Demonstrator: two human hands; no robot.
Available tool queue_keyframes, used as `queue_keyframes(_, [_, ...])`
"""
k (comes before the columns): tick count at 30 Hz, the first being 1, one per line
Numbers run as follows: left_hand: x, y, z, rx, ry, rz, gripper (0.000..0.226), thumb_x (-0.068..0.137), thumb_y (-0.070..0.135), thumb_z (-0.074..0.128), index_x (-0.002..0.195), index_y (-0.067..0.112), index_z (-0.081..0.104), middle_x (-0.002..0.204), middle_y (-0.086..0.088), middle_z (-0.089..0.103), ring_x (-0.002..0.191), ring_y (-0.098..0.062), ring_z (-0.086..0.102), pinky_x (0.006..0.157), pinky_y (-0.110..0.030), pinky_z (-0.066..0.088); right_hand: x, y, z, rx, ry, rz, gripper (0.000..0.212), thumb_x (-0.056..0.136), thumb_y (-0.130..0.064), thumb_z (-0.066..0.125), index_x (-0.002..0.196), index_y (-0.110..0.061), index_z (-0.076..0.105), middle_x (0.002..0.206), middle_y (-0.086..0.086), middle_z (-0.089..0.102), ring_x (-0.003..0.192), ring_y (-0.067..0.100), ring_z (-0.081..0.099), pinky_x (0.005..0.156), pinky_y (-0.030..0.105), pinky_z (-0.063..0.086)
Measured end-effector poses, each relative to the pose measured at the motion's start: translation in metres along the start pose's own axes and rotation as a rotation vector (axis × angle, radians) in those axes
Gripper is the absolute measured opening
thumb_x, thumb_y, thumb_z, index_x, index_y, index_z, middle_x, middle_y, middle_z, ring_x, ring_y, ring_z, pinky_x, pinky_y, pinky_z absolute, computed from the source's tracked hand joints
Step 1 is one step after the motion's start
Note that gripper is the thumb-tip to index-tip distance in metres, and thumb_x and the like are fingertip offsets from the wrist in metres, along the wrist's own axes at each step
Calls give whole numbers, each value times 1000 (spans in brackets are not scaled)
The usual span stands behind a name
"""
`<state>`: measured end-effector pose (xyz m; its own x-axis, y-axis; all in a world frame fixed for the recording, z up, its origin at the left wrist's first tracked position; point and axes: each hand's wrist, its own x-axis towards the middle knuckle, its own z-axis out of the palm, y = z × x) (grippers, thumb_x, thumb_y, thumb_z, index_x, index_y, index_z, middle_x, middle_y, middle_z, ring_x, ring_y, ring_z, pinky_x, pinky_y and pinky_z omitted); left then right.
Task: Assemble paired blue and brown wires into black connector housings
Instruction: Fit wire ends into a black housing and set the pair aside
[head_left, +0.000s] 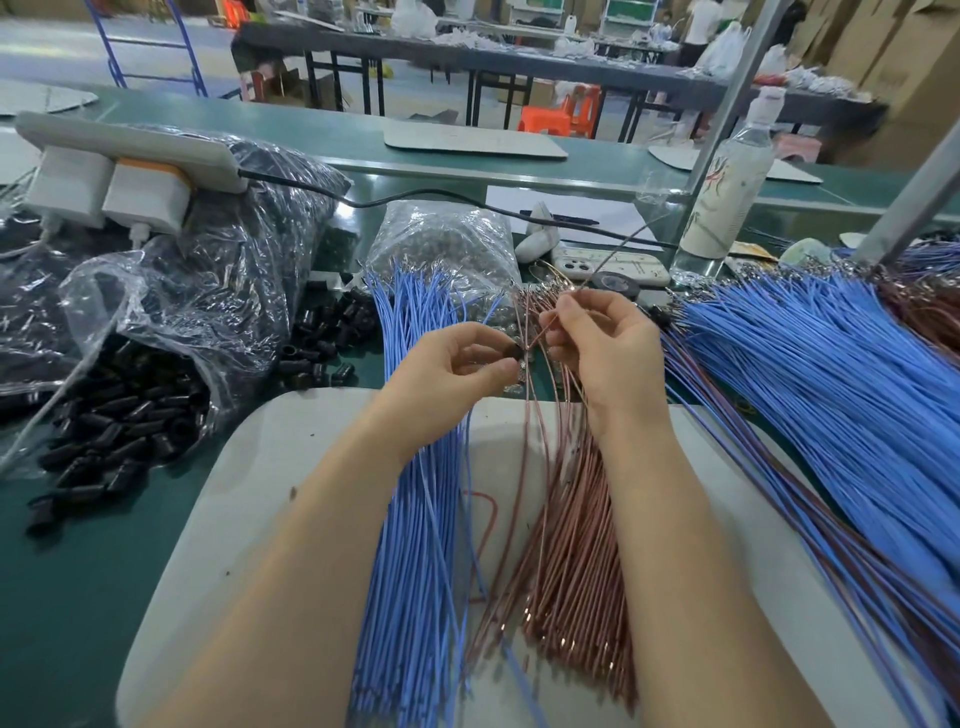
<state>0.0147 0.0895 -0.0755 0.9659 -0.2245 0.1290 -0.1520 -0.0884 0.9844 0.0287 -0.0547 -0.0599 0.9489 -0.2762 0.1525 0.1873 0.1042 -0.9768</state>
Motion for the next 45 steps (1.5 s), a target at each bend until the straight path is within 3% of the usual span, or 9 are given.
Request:
queue_keyframes(3, [2, -2, -1, 68, 76, 21, 13, 86, 15, 67, 87, 27, 63, 85, 5, 65, 75, -5, 63, 84, -27, 51, -3, -3, 2, 12, 0, -86, 12, 91, -8, 61, 82, -15, 60, 66, -3, 67, 57, 4, 60, 55, 17, 49])
queue_keyframes(7, [5, -5, -3, 172, 128, 78, 14, 86, 21, 68, 85, 34, 62, 74, 14, 59, 67, 2, 57, 70, -19, 47, -7, -5, 7, -1, 2, -153, 11, 92, -8, 60, 83, -15, 60, 69, -1, 66, 60, 6, 60, 58, 18, 51])
queue_keyframes(15, [5, -5, -2, 237, 141, 95, 14, 87, 24, 67, 86, 36, 60, 80, 13, 58, 67, 4, 55, 64, -15, 44, -9, -4, 11, -62, 18, -188, 12, 92, -9, 60, 83, -17, 60, 70, -1, 66, 64, 7, 62, 64, 22, 53])
queue_keyframes(22, [4, -3, 0, 345, 215, 150, 24, 87, 22, 66, 80, 42, 55, 81, 13, 60, 80, -4, 59, 71, -15, 46, -8, 0, 11, -265, 5, -232, 7, 91, -17, 62, 84, -17, 63, 83, 11, 69, 79, 29, 65, 79, 47, 55])
queue_keyframes(29, [3, -2, 1, 411, 248, 198, 14, 87, 19, 65, 90, 32, 60, 82, 13, 63, 81, 3, 58, 70, -2, 39, -9, 3, 11, -541, -128, -242, 10, 87, -21, 66, 77, -19, 63, 66, -12, 60, 60, -2, 54, 64, 18, 45])
queue_keyframes(34, [1, -1, 2, 469, 204, 229, 11, 88, 13, 63, 96, 20, 64, 85, 11, 62, 82, -2, 55, 72, 1, 35, -9, -3, 11, 41, -74, 34, 6, 90, -15, 62, 87, -20, 62, 68, -5, 63, 62, 8, 56, 61, 23, 49])
queue_keyframes(37, [0, 1, 4, 451, 203, 240, 10, 88, 13, 63, 97, 19, 64, 88, 9, 64, 84, -2, 55, 73, 1, 34, -6, -6, 7, 163, 26, 48, 20, 96, -17, 55, 78, -17, 63, 59, -7, 61, 55, 6, 54, 56, 20, 46])
queue_keyframes(41, [3, 2, 2, 341, 287, 249, 9, 88, 14, 64, 91, 22, 63, 82, 14, 65, 78, 2, 58, 77, -13, 44, -14, 4, 22, -182, -69, -104, 19, 95, -20, 58, 77, -22, 65, 71, -4, 65, 70, 12, 60, 76, 38, 53])
queue_keyframes(45, [6, 3, -1, 65, 360, 182, 9, 88, 12, 65, 88, 21, 63, 80, 8, 68, 74, -3, 64, 70, -19, 51, -25, 10, 37, -312, -192, -109, 20, 97, -34, 49, 112, -26, 60, 94, 0, 68, 91, 14, 66, 89, 41, 53])
